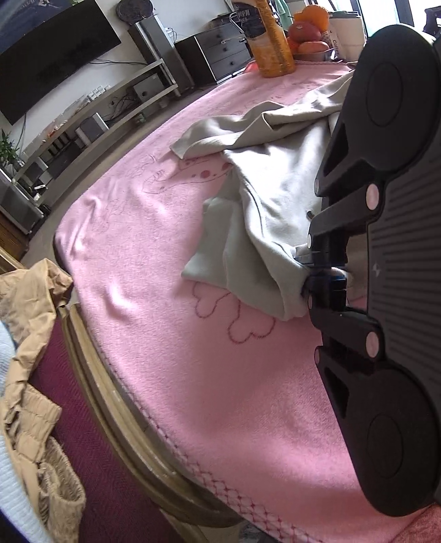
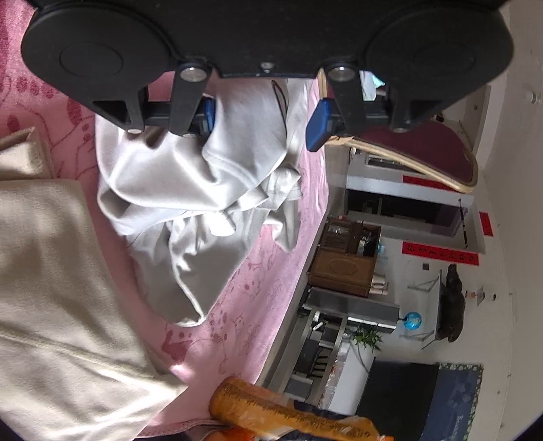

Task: Fold clothes
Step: 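Close both grippers on the grey garment and lift it high off the blanket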

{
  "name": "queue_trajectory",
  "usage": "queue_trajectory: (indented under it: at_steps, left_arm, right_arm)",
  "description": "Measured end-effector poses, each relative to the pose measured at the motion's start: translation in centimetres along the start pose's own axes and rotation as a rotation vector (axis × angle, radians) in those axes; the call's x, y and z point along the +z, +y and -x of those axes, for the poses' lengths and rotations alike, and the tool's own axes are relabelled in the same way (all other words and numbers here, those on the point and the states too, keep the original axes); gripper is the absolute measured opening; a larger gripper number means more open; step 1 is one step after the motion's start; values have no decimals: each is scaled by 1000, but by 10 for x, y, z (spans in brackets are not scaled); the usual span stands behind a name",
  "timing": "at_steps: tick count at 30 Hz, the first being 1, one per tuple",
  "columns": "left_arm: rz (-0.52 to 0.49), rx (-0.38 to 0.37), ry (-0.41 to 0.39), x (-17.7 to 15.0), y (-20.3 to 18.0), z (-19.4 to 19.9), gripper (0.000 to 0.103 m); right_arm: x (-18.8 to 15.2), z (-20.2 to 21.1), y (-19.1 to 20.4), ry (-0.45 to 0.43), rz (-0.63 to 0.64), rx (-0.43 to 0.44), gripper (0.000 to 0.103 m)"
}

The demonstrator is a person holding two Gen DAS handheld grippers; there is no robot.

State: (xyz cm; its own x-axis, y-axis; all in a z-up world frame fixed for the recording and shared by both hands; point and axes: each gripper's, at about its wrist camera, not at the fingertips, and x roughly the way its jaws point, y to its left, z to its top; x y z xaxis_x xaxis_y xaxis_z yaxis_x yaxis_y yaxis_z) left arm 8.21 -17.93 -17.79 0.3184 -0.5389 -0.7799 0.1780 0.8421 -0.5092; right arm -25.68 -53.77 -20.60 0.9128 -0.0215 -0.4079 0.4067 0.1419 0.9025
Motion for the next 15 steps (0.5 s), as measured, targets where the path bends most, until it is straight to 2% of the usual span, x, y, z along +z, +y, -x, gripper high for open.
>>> queue_trajectory:
  at_steps: [1, 2, 3, 6, 9, 13, 15]
  left_arm:
    - [-3, -7, -8, 0, -1, 4, 2]
    - [-5, -17, -11, -1, -1, 8, 2]
    - [-8, -26, -15, -1, -2, 12, 2]
    - [3, -74, -13, -2, -4, 29, 2]
    - [22, -165, -13, 5, -12, 55, 2]
    - [17, -297, -109, 40, -47, 114, 2]
    - [-2, -361, -213, 60, -71, 159, 2]
  right_arm:
    - [0, 4, -1, -26, -6, -22, 38]
    - [0, 8, -1, -58, 3, -65, 16]
    - [-1, 12, 0, -86, 19, -107, 5]
    - [-6, 22, 8, -133, 53, -155, 4]
    - [-10, 36, 29, -158, 59, -89, 4]
    - [6, 59, 93, -206, 136, 4, 4]
    - [18, 79, 134, -262, 196, 61, 3]
